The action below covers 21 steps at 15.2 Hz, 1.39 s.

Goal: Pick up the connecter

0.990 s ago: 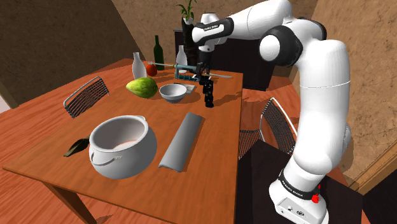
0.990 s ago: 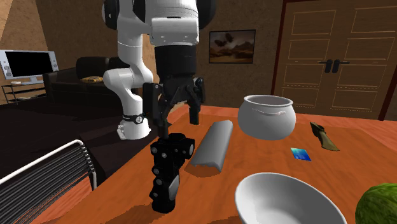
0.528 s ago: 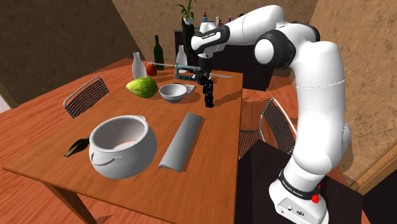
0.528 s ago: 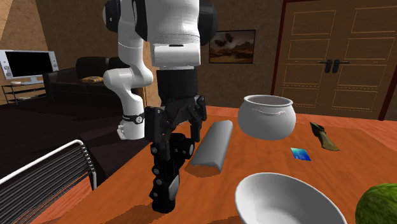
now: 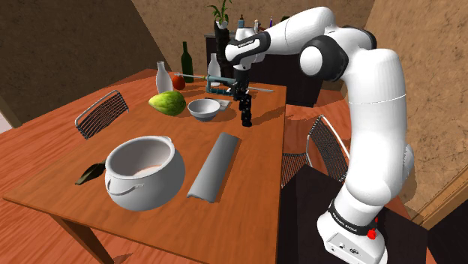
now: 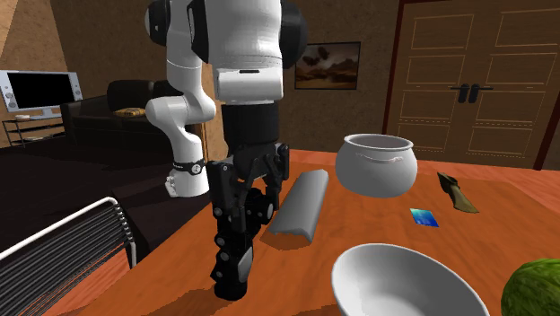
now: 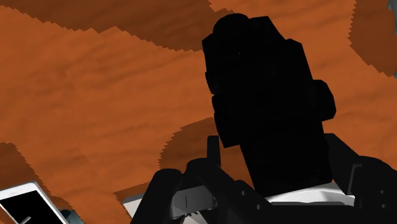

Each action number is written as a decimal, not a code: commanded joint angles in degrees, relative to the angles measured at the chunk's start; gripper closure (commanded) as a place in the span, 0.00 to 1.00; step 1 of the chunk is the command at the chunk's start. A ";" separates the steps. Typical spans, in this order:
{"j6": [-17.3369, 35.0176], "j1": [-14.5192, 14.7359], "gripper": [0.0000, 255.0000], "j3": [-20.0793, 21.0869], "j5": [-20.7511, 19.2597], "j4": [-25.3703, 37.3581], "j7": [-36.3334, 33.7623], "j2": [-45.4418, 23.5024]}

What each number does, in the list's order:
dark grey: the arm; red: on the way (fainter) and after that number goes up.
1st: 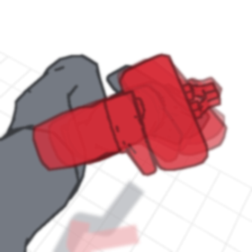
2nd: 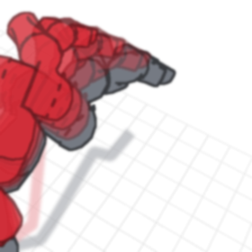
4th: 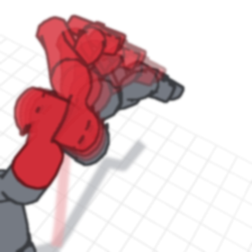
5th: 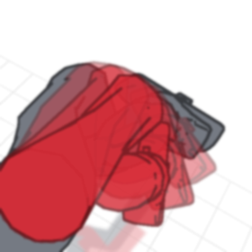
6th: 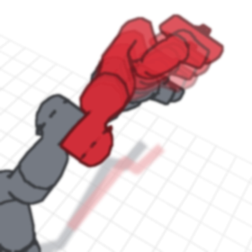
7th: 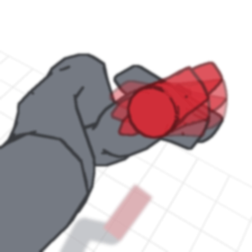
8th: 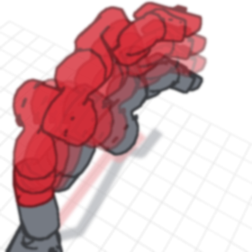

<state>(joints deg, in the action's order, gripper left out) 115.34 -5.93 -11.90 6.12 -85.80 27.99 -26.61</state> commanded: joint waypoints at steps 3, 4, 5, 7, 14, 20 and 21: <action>-0.02 -0.02 1.00 -0.01 -0.01 -0.02 0.01 -0.05; 0.05 -0.05 1.00 -0.01 0.01 -0.05 0.05 -0.09; -0.62 -0.05 1.00 -0.04 -0.05 0.44 0.01 0.10; -2.00 -0.07 1.00 -0.10 -0.15 1.49 -0.07 0.43; -7.00 -0.19 1.00 -0.24 -0.41 5.76 -0.31 1.19; -10.90 -0.37 1.00 -0.32 -0.50 9.54 -0.44 1.32; -10.90 -0.37 1.00 -0.32 -0.50 9.55 -0.44 1.31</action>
